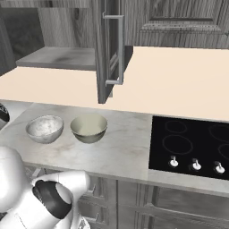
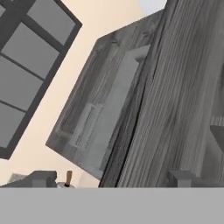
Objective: Open the cabinet. Pick the bowls from the counter and place them in the cabinet. Then close the cabinet.
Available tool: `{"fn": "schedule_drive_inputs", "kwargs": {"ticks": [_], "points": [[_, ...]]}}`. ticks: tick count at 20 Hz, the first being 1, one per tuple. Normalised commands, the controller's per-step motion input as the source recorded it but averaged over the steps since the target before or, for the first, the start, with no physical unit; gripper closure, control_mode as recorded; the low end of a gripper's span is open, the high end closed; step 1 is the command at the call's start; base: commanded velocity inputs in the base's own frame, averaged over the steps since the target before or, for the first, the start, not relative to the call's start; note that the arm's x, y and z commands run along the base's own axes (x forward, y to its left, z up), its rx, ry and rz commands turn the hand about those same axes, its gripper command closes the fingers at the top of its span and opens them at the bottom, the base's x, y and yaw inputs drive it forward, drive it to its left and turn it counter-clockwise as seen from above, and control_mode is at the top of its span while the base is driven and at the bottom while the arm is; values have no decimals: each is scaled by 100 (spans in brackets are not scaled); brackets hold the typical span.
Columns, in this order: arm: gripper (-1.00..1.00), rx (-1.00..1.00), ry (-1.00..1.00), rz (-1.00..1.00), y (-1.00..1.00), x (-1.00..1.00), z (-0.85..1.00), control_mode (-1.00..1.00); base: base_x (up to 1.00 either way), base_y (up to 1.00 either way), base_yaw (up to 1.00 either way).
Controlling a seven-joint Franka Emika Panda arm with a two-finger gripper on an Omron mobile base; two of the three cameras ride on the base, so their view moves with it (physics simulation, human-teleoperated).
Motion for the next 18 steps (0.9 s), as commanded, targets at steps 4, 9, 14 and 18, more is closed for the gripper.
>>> {"fn": "schedule_drive_inputs", "kwargs": {"ticks": [4,9,14,18], "points": [[-100,0,5,-18,-51,-5,24,-100,0,0,0],[-100,1,25,-20,-53,0,13,-100,0,0,0],[-100,8,24,-2,-46,-7,17,-100,0,0,0],[-100,12,20,0,-38,-7,3,-100,0,0,0]]}}
